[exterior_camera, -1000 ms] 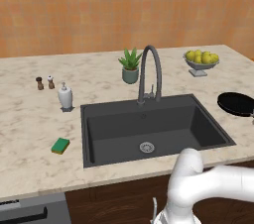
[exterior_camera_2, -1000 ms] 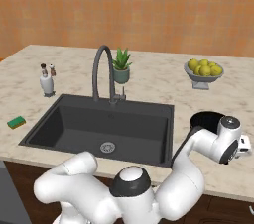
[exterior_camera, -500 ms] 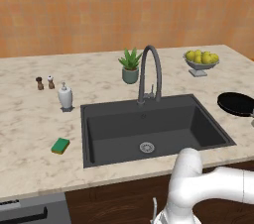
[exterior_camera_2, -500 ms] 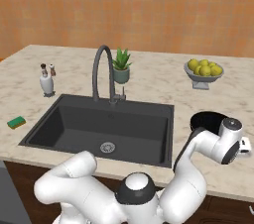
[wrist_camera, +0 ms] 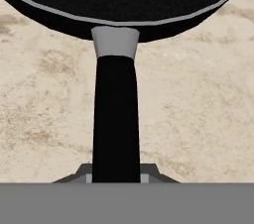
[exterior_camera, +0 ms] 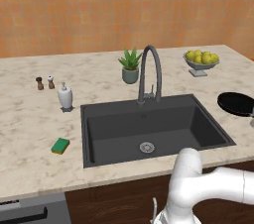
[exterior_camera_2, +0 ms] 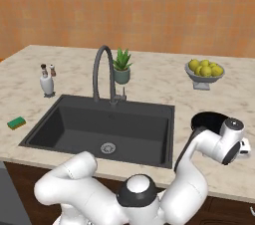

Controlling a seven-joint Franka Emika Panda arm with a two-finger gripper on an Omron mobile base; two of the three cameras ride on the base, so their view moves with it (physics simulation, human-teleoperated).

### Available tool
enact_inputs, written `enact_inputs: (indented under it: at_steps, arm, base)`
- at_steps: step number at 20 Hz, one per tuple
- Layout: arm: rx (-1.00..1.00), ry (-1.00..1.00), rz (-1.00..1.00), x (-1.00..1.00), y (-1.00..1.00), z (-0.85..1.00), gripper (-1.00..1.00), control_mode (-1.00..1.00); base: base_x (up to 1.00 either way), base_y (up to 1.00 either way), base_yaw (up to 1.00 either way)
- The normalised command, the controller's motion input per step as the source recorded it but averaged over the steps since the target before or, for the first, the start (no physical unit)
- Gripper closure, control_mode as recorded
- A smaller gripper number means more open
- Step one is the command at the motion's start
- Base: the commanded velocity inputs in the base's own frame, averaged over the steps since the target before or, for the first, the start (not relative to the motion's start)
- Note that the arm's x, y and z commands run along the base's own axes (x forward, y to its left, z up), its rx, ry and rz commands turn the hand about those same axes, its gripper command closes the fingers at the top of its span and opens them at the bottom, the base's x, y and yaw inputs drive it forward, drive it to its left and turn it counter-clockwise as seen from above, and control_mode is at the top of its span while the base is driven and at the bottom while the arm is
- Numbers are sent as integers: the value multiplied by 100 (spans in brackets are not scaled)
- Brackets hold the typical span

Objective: Pick the pan and sponge and place them into the sink. Then turn on the water.

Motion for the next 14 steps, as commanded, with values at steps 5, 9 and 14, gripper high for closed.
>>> enact_inputs:
  at_steps: [5,9,14]
  arm:
    - [5,-6,4,0,27,-1,100,-100]
    - [8,-24,4,-27,16,49,100,-100]
    - [2,-27,3,-53,34,70,100,-100]
  base:
    - [0,0,0]
    - [0,0,0]
    - [0,0,0]
